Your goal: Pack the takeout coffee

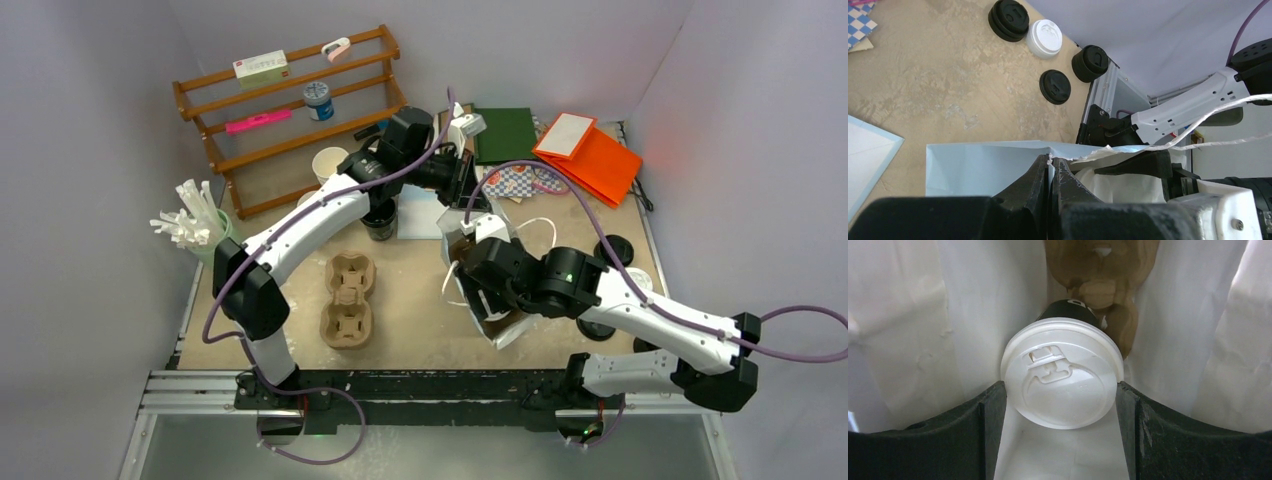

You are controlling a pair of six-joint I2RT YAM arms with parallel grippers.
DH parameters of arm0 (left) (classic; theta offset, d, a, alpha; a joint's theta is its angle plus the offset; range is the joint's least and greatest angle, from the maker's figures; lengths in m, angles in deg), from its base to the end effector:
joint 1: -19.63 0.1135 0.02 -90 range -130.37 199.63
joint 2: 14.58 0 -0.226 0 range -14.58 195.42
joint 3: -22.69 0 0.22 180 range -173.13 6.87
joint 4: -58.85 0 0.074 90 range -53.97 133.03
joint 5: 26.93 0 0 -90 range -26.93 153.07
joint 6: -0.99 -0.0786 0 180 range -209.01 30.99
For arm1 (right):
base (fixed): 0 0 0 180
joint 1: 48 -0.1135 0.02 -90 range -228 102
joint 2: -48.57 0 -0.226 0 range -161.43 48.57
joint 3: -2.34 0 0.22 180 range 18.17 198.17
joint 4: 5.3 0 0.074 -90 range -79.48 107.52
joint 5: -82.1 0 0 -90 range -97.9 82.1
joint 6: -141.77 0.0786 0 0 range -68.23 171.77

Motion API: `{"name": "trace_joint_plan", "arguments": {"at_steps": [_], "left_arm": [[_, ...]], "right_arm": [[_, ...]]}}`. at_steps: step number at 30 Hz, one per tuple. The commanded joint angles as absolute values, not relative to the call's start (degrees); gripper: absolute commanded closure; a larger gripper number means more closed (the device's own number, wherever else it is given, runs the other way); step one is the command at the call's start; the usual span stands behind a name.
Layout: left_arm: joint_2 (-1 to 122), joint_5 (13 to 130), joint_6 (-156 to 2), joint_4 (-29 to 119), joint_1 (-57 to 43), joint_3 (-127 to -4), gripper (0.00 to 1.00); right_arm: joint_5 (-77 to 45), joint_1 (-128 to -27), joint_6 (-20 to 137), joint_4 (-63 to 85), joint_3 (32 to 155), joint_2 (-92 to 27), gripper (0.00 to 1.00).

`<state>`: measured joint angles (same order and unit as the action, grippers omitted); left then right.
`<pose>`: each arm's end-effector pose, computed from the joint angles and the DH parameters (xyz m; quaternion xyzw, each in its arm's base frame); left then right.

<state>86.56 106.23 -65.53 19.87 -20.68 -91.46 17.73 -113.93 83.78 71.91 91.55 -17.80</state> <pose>0.2673 -0.2972 0.3273 0.3083 0.7515 -0.5252 0.2538 0.1194 0.1839 0.2882 -0.2059 0.9078 0.0864 0.3551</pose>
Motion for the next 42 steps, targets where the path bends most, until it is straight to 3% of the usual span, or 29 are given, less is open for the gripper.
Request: {"name": "trace_joint_plan", "arguments": {"at_steps": [1,14,25,33,42], "left_arm": [[84.94,106.84,-65.7,20.0,-20.97,-95.69,1.0],[79.53,102.26,-65.33,18.26,-22.86,-92.44,1.0],[75.81,96.32,-65.58,28.18,-28.1,-82.52,1.0],[72.27,89.21,-63.42,32.97,-28.32,-74.27,1.0],[72.14,86.01,-63.2,34.62,-28.29,-72.62,1.0]], "right_arm": [[17.05,-113.13,84.57,75.0,93.5,-15.11,0.72],[20.64,-107.45,82.62,67.39,91.49,-11.64,0.75],[20.86,-106.63,78.09,58.67,91.21,-12.7,0.76],[18.62,-106.65,78.65,61.17,89.08,-13.55,0.77],[18.75,-106.57,77.6,57.22,83.74,-15.35,0.78]]}}
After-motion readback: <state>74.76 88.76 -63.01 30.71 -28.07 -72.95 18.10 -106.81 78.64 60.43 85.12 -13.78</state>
